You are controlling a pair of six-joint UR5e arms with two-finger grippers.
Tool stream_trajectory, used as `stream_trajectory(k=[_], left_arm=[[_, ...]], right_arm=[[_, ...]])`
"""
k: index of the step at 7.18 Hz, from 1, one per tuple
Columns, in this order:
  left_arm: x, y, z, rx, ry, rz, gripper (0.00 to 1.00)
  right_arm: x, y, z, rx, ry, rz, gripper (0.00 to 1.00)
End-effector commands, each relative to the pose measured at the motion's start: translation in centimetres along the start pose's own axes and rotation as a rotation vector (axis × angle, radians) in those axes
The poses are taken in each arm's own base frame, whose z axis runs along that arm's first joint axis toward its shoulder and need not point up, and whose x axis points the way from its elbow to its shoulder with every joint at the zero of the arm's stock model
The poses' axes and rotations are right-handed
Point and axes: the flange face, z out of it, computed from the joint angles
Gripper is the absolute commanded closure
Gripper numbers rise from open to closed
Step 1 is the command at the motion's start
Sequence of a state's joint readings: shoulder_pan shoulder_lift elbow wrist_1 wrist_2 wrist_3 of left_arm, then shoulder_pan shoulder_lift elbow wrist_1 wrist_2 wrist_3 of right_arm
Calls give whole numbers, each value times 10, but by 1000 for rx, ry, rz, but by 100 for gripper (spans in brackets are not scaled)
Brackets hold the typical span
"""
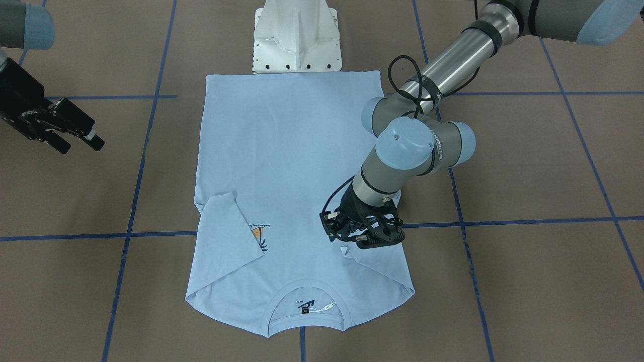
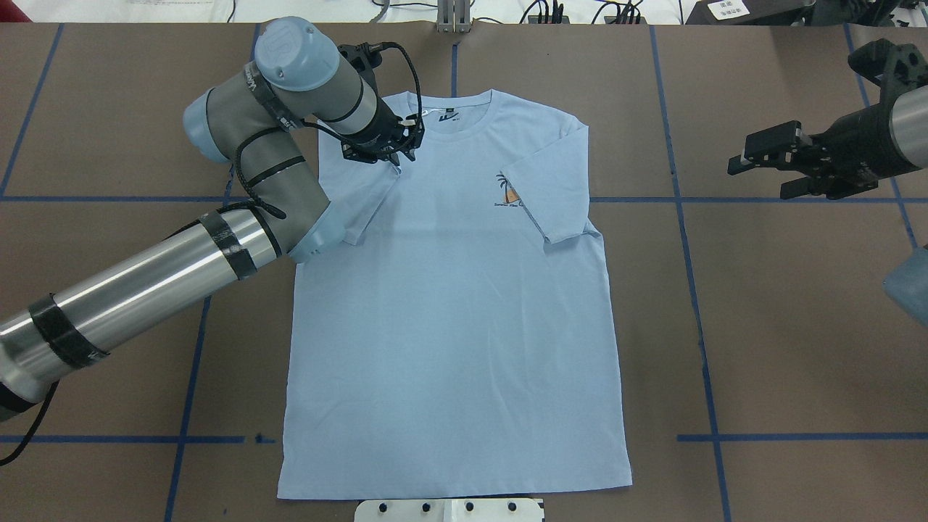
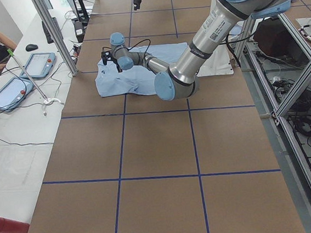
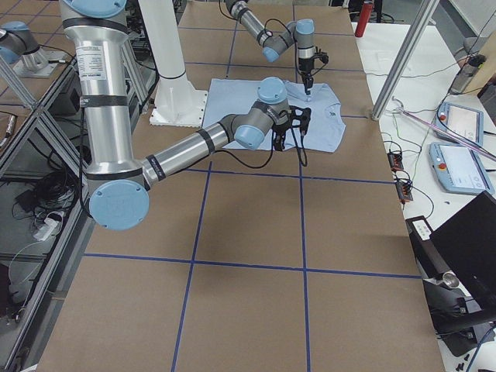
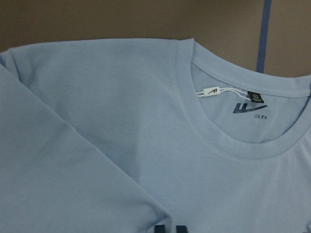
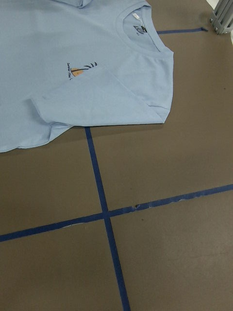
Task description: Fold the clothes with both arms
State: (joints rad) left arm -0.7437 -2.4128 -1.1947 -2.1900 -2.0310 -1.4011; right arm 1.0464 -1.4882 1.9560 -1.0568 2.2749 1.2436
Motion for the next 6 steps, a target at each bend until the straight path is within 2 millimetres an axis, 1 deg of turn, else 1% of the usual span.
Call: stream_trajectory(k=[1, 2, 3, 4, 5, 6], left_arm=[[-28, 67, -78, -16, 137, 13, 1], [-52, 87, -107, -28, 160, 24, 1], [-75, 104, -132, -33, 177, 35, 1], [-102, 120, -147, -80, 173, 36, 2], [-112, 127, -160, -83, 179, 37, 2], [-113, 127, -165, -78, 183, 38, 1]], right_arm=[[-18, 22, 30, -8, 18, 65, 0], [-43, 60, 65, 22, 38, 109, 0], [-58, 102, 89, 26, 46, 156, 0], [-77, 142, 101, -30, 74, 235, 0], [-99, 190, 100, -5, 102, 249, 0], [-112, 253, 105, 38, 192, 229, 0]])
